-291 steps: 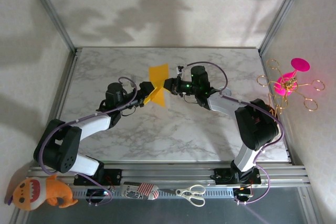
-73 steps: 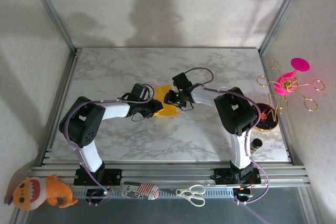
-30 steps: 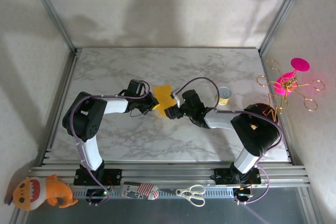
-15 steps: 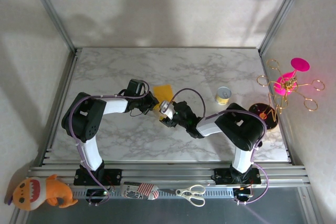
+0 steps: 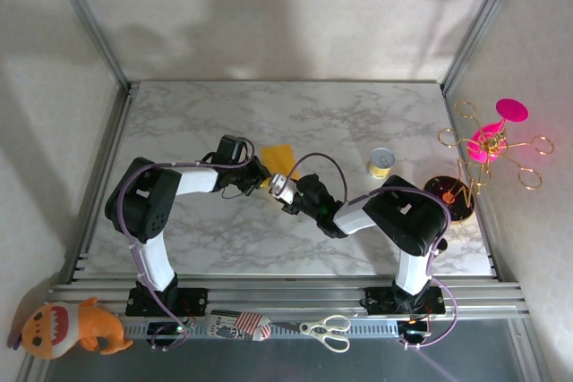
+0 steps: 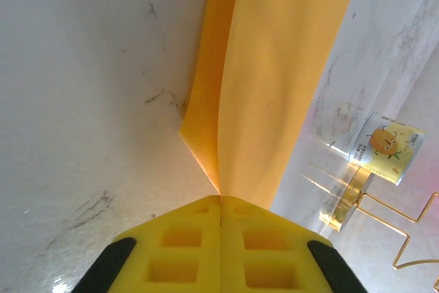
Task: Fold a paper plane with a square sheet of paper (pick it up from the middle)
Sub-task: Third fold the triangle at the center of the table.
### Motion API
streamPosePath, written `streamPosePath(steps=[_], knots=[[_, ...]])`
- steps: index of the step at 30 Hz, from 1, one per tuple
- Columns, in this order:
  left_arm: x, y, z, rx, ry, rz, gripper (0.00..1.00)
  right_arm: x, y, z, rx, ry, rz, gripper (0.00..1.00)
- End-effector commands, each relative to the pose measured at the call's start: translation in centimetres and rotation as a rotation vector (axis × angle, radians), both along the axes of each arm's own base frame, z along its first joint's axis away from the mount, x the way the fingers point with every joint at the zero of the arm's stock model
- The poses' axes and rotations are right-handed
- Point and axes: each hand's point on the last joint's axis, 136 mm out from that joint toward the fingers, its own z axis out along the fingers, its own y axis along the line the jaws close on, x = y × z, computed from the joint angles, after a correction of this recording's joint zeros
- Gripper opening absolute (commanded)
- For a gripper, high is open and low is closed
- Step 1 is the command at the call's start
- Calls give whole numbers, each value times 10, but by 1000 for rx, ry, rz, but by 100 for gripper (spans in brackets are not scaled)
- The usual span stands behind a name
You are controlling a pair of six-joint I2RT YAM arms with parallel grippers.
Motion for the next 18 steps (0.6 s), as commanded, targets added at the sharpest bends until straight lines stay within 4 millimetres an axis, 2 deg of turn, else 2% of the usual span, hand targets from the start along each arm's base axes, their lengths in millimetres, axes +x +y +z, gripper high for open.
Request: streamPosePath(steps=[1,5,7,9,12,18], knots=[[4,3,19,6,-39,-2,11,-11,7,-8,-6,38,49,19],[5,32,17,109,-51,39,30,-19,10,-9,2,98,70,12],[10,44,25,157,-88,40,32,-24,13,-9,17,150,88,10],[16,47,37,192,-139,16,38,-29,15,-9,37,216,92,9],[22,38,49,193,-188,-29,40,-36,19,-9,76,308,93,8],[28,17,33,227,-186,-100,31,-46,26,-7,147,462,85,7]])
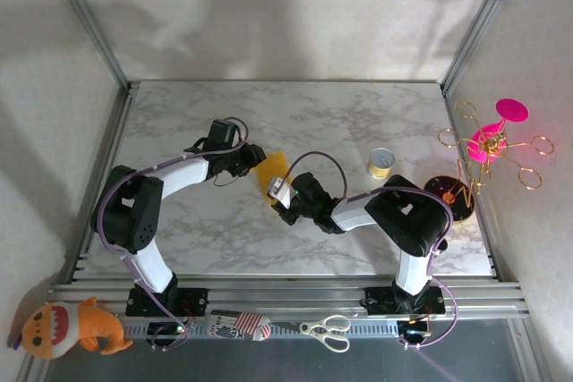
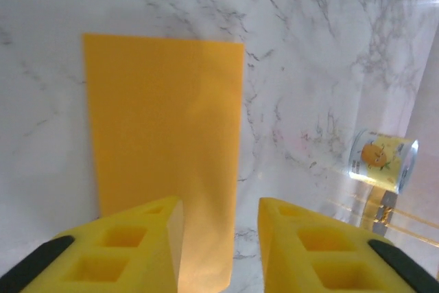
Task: Fold a paper plane with a square sheet of paper (pick it up from the middle)
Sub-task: Third fold the triangle at the center of the table.
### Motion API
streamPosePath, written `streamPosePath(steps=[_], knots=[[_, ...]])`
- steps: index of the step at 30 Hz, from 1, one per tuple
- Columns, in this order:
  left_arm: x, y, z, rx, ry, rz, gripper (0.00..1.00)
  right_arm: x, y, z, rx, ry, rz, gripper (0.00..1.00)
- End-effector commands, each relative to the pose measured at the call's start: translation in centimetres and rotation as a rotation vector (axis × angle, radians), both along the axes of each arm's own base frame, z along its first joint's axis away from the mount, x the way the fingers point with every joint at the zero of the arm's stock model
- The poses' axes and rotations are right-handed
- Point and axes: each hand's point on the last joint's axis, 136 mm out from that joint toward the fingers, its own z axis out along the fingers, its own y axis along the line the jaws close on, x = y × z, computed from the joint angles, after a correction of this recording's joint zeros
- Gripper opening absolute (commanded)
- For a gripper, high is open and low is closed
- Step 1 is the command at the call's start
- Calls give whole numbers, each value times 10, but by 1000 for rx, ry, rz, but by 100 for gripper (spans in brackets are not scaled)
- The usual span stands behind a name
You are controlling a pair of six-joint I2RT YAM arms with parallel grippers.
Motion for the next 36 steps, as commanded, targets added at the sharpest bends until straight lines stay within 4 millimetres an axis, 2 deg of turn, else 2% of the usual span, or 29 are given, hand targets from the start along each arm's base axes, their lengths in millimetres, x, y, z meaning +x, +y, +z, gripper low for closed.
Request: streamPosePath(steps=[1,6,13,21,29,36], knots=[[2,-6,-21,79,22,-47,29,-9,10,16,83,121,-1,7],[5,-12,-42,136,57,-74,21,-15,11,21,143,215,-4,7],[-2,-10,-70,212,119,-99,11,-10,10,20,173,282,-40,5],[-12,-3,-89,283,164,-122,0,10,5,25,197,327,-144,5],[-17,-2,-97,297,178,-144,0,23,-4,13,178,393,-248,3],[-19,-3,-99,297,182,-155,0,40,-14,6,133,366,-347,2]])
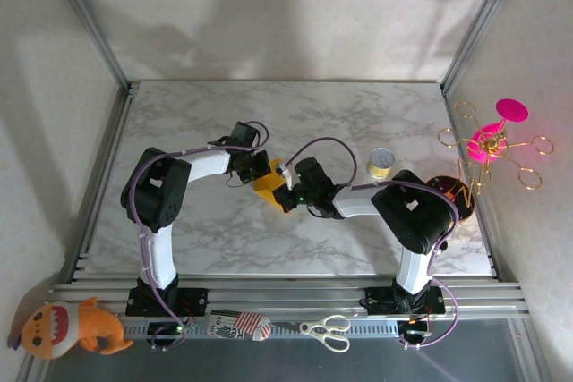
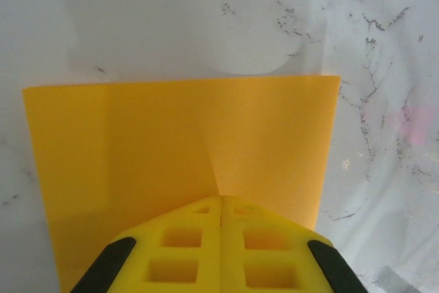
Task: Fold a paper plane with a square sheet of paper (pick it up from the middle)
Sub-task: Third fold the triangle at the center of the table.
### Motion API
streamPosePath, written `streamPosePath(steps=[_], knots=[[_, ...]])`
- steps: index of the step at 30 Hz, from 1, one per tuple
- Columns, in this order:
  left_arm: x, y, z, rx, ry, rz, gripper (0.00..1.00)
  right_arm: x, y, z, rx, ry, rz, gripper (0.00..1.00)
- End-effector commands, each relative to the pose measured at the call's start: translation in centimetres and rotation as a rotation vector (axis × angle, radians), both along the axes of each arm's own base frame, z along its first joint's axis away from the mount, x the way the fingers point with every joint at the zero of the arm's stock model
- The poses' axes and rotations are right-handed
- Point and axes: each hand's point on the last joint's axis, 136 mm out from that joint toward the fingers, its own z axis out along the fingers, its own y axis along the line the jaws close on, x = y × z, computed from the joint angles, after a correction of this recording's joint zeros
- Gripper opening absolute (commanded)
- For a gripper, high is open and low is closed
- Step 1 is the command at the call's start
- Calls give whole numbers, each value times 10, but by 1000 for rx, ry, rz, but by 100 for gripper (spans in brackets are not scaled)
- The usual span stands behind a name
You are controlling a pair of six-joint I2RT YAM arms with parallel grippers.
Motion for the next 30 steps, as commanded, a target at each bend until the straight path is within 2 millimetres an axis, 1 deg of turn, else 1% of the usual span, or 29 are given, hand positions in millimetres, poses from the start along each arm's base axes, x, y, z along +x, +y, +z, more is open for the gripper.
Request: streamPosePath(steps=[1,18,30], knots=[[-20,10,-33,88,95,-17,0,13,-10,-8,-50,-2,-78,2],[-19,5,-34,78,101,-23,0,16,-10,-17,-91,25,-85,2],[-20,3,-35,82,102,-31,0,18,-14,-25,-124,39,-105,2]])
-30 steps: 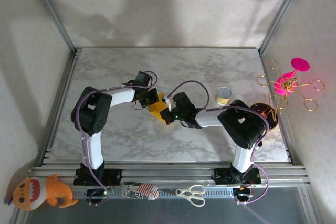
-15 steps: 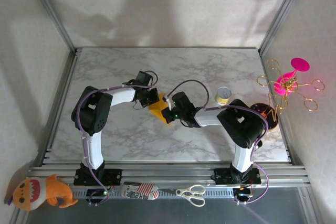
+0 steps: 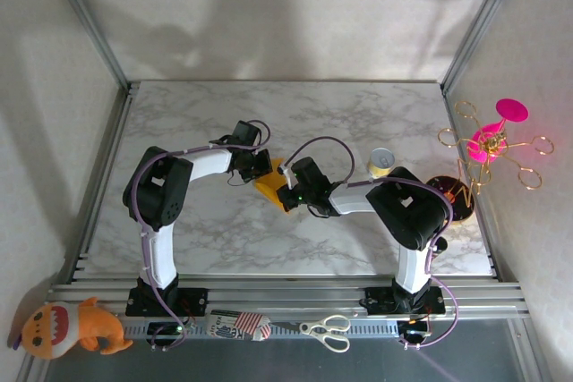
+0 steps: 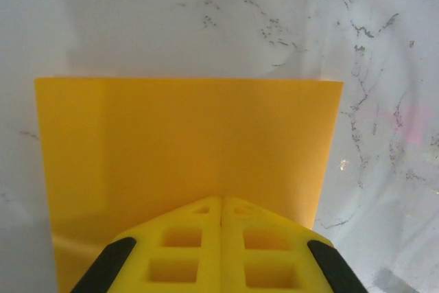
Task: Fold a paper plane with a square sheet of paper (pick it up from the middle)
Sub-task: Third fold the triangle at the center of the table.
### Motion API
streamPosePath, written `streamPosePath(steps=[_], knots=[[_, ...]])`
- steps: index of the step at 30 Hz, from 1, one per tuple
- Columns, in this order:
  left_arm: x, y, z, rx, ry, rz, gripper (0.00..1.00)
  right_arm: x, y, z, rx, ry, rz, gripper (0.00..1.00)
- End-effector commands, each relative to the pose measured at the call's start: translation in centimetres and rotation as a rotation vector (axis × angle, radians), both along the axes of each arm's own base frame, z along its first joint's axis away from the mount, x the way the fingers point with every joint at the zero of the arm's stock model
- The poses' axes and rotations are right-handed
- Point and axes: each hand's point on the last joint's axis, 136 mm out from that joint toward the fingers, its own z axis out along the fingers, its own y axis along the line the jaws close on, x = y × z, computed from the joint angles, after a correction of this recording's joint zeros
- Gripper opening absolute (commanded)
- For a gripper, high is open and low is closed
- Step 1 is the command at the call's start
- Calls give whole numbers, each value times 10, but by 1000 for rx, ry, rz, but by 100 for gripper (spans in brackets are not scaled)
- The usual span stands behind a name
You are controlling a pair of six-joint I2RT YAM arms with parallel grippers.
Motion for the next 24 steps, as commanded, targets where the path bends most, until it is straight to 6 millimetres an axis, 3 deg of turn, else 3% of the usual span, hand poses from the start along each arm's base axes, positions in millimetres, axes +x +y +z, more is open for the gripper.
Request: streamPosePath(steps=[1,10,24], knots=[[-25,9,-35,88,105,-22,0,8,-2,-2,-21,2,-29,2],[-27,9,-38,94,109,-27,0,12,-2,2,-30,-10,-32,2],[-28,8,-38,91,111,-33,0,12,-4,-8,-58,16,-42,3]])
